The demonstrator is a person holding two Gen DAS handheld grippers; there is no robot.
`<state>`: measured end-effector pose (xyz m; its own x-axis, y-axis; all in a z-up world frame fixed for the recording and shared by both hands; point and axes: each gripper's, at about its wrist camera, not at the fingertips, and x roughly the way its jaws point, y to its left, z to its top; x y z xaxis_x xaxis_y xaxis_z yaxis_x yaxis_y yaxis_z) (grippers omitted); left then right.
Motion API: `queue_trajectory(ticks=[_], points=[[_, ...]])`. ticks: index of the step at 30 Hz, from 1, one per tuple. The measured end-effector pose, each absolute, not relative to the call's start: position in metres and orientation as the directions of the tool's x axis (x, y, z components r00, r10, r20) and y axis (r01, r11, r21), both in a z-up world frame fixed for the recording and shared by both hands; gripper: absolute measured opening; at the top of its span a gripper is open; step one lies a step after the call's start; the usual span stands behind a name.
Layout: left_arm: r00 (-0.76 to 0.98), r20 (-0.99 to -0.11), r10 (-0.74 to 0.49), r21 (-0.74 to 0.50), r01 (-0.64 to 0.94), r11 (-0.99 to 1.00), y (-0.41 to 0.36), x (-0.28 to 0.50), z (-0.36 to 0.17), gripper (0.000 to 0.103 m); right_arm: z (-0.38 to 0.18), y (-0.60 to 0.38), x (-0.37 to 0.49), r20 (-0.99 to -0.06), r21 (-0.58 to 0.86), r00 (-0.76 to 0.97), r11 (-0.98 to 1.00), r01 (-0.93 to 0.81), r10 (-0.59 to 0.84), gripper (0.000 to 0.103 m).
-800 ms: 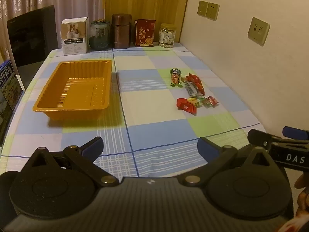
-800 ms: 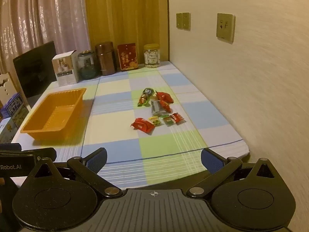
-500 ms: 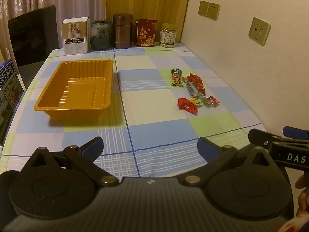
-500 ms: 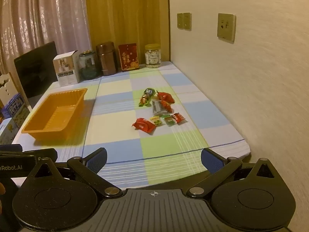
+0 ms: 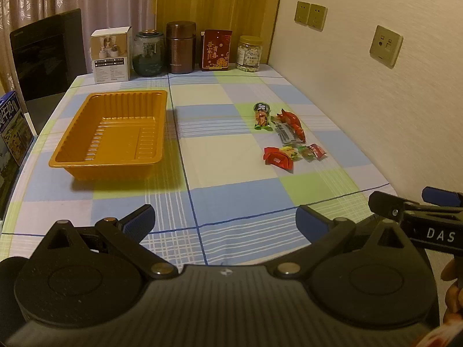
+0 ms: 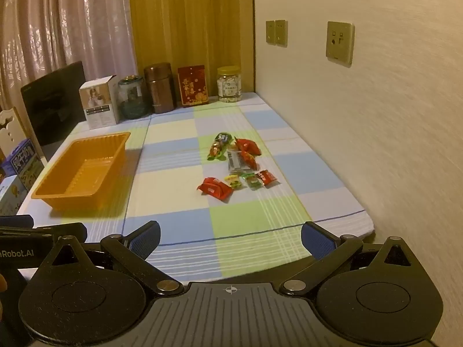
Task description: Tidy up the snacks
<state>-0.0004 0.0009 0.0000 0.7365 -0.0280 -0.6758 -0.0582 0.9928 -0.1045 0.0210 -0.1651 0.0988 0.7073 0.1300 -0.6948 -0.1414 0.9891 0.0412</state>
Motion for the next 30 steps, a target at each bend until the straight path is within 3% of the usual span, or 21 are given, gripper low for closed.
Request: queue_trajectory(ticks=[30], points=[[0.736, -0.677, -0.029, -0.103, -0.055, 0.993, -0.0029, 0.0014, -0.0006, 0.103, 0.0985, -0.1664, 0.0222, -0.694, 0.040, 0.709, 0.990, -0.139, 0.127, 0.103]])
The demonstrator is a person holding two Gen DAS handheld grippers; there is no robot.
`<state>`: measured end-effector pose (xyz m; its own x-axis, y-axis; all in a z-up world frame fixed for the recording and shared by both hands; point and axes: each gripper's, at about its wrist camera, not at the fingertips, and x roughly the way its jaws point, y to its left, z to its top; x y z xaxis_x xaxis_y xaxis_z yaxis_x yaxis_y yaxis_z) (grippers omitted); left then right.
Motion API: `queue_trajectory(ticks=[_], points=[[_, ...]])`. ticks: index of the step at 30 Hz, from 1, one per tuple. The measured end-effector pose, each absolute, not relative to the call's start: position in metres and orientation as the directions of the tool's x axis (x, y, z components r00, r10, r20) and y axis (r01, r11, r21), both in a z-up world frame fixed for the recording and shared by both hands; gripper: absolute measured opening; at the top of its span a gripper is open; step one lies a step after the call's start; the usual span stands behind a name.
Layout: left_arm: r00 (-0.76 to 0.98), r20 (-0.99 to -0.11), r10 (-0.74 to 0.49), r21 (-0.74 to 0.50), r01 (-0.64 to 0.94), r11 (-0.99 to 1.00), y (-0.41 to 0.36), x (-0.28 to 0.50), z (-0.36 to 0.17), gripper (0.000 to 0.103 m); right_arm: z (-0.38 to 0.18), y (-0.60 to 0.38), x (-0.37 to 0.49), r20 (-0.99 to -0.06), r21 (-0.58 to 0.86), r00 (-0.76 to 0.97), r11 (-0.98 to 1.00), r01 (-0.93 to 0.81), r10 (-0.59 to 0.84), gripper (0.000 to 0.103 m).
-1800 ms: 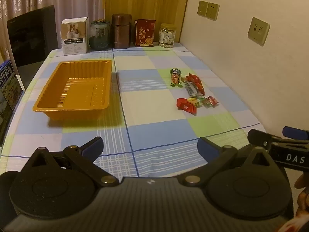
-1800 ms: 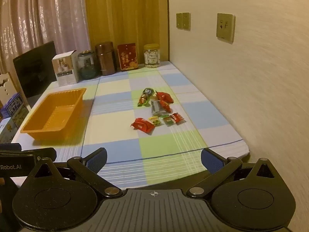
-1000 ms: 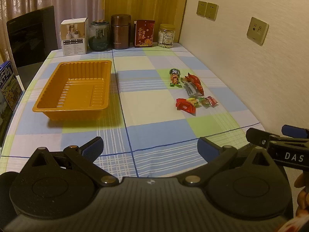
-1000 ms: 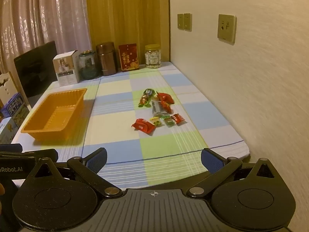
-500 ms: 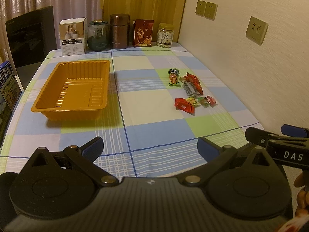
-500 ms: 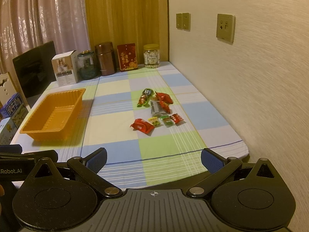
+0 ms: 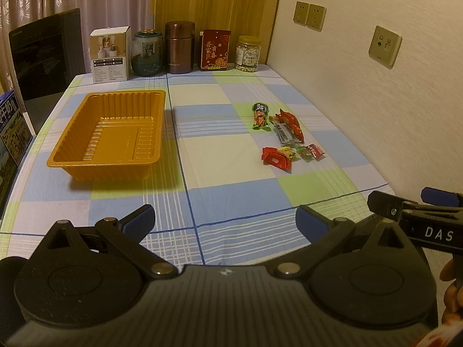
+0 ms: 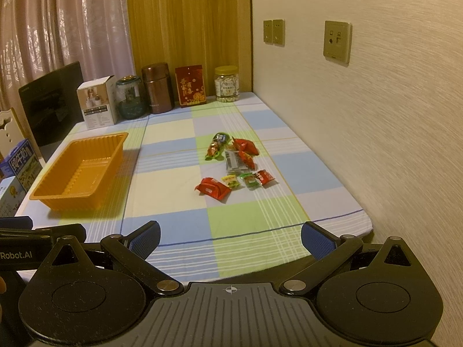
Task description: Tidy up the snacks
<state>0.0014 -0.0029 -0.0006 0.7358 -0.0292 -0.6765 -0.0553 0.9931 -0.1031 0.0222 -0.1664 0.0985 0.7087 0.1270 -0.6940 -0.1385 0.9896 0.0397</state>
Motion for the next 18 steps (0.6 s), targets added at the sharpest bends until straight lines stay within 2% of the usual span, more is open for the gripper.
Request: queue_trajectory(ticks=[18], points=[[0.737, -0.675, -0.030, -0.105, -0.056, 0.993, -0.0026, 0.0008, -0.0006, 0.103, 0.0977, -0.1666, 0.0226, -0.692, 0.039, 0.710, 0.990, -0.138, 0.127, 0.103]])
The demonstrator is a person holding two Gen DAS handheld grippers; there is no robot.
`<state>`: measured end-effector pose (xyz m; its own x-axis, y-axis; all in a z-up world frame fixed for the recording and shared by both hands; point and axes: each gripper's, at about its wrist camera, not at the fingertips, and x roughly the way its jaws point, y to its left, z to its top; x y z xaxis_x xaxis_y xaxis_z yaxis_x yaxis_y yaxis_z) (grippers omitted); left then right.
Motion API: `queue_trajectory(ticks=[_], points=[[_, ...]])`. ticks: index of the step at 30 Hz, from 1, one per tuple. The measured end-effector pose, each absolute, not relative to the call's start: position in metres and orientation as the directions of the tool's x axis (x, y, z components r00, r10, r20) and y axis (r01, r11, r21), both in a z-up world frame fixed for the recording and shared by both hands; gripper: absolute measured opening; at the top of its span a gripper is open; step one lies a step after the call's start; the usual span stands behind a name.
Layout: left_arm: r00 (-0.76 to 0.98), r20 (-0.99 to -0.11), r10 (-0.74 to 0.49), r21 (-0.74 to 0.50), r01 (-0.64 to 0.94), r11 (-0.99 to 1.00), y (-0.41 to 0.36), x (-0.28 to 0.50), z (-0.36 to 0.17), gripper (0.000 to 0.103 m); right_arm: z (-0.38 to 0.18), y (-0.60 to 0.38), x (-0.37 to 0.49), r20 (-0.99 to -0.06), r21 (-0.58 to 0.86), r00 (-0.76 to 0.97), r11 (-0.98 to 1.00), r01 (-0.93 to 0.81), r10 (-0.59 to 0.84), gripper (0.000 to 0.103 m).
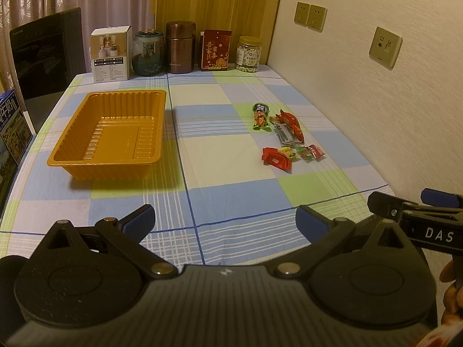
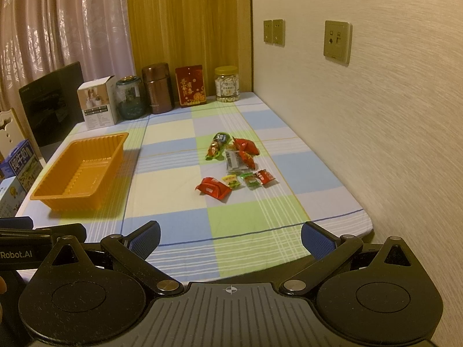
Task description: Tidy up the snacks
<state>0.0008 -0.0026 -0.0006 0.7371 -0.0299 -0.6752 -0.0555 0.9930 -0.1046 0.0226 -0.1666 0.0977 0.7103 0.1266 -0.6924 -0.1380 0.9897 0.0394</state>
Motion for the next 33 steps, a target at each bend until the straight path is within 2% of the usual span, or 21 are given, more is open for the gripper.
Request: queue_trajectory(ticks=[33], points=[[0.735, -0.677, -0.039, -0.117, -0.055, 0.992, -0.0018, 0.0000, -0.0025, 0.103, 0.0932, -0.1679, 0.0209, -0.691, 0.044, 0.712, 0.990, -0.133, 0.126, 0.103]])
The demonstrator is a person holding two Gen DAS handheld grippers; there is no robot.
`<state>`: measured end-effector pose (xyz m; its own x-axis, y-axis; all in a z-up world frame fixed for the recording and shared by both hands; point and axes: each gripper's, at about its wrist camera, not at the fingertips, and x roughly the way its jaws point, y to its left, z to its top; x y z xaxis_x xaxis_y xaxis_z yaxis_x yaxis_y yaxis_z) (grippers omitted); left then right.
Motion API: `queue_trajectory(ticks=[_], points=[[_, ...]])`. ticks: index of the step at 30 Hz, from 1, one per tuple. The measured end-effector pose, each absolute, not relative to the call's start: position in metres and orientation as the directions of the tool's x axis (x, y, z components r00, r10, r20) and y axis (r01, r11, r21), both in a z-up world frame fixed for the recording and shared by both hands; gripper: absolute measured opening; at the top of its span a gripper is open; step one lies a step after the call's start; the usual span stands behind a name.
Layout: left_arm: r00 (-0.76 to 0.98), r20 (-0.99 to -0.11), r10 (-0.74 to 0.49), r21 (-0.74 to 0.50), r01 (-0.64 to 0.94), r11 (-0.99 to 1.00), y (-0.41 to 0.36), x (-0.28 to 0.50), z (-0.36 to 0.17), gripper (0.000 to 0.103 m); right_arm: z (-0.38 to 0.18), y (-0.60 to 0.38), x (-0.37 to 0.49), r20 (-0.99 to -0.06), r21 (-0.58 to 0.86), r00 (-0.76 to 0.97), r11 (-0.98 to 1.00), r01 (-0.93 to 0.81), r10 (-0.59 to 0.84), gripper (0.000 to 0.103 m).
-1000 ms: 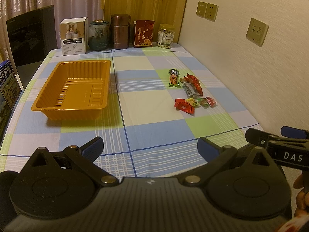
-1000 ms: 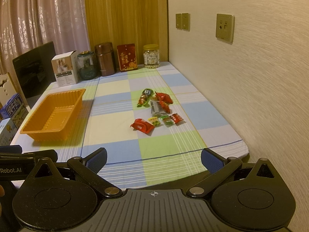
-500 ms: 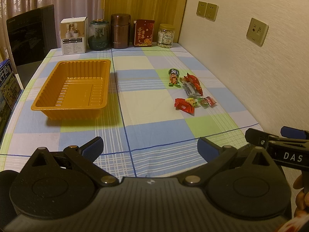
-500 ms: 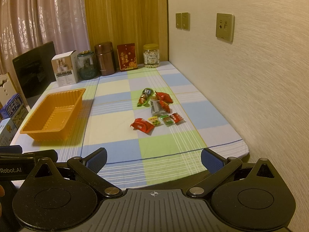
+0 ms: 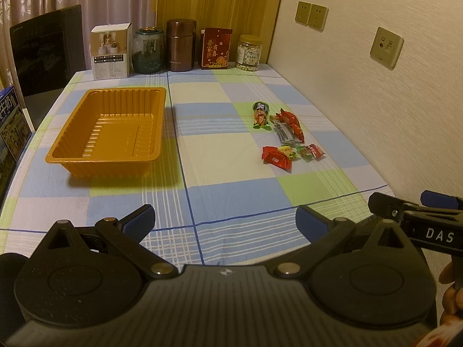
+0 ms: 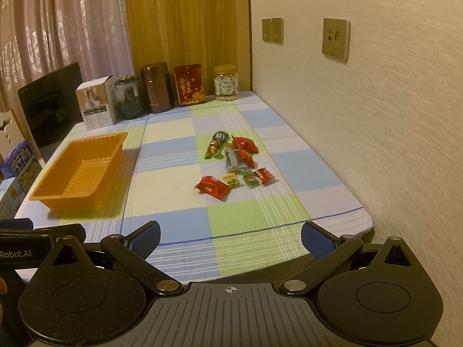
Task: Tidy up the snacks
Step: 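Move the left tool to the red square packet and close on it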
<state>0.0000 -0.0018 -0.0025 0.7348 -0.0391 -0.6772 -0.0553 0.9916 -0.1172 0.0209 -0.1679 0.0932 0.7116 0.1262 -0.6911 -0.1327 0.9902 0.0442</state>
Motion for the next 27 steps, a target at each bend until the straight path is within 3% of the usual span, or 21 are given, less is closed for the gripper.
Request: queue_trajectory(ticks=[13, 27], points=[[0.720, -0.685, -0.115, -0.190, -0.024, 0.982, 0.001, 0.043, -0.022, 0.103, 0.080, -0.195, 0.053, -0.673, 0.067, 0.732, 0.994, -0.084, 0.107, 0.103], [0.695, -0.692, -0.195, -0.167, 0.109, 0.980, -0.024, 0.142, -0.063, 0.100, 0.055, -0.235, 0.127, -0.666, 0.072, 0.738, 0.994, -0.078, 0.106, 0.102]])
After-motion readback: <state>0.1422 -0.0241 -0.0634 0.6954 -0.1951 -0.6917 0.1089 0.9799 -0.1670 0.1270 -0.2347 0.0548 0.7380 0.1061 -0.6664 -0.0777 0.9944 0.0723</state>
